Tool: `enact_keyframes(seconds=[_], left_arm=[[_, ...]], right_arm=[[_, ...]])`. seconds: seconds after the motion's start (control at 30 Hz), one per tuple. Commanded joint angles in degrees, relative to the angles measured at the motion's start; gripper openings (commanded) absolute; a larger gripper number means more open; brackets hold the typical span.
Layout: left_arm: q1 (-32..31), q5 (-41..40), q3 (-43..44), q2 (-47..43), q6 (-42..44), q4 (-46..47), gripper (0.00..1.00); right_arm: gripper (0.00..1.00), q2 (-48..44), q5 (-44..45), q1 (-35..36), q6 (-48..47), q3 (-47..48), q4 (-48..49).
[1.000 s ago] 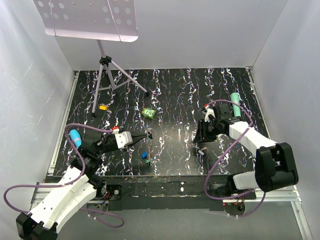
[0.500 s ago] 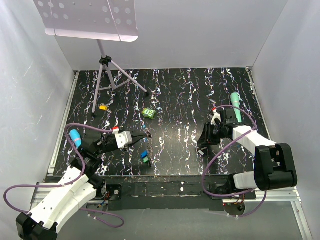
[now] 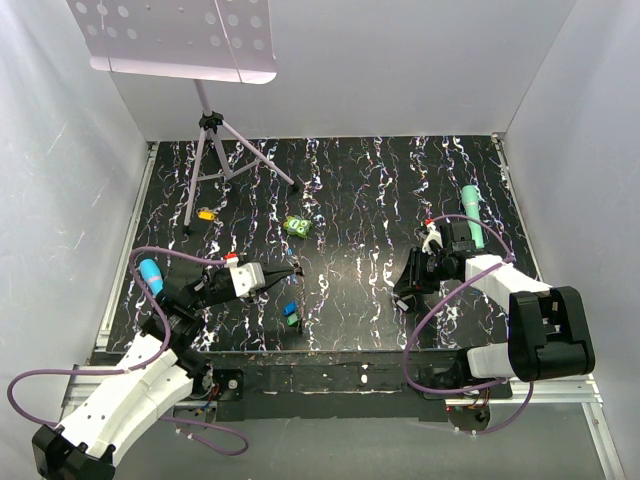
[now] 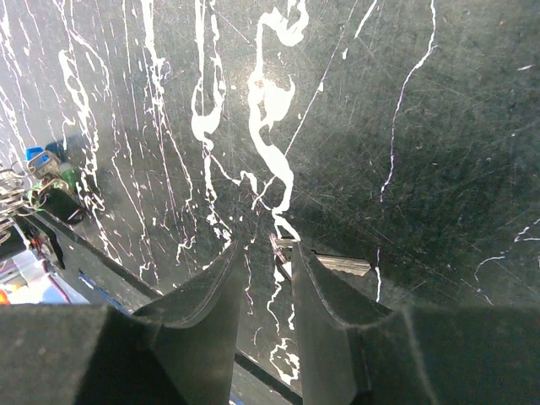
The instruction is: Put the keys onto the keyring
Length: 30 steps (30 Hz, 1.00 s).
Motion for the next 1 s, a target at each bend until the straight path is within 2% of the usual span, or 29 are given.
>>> enact_keyframes(seconds=[0.0,0.97], left_arm=[[0.4,-0.6,1.1,-0.5,0.2,1.0,0.0],[0.4,-0.7,1.1,-0.4,0.4,1.0,0.0]], right_arm=[[0.36,0.3,-0.6,-0.2,0.9,-0.5,1.2],[0.31,1.4,-1.7,-0.2,-2.3,0.0,-2.4]])
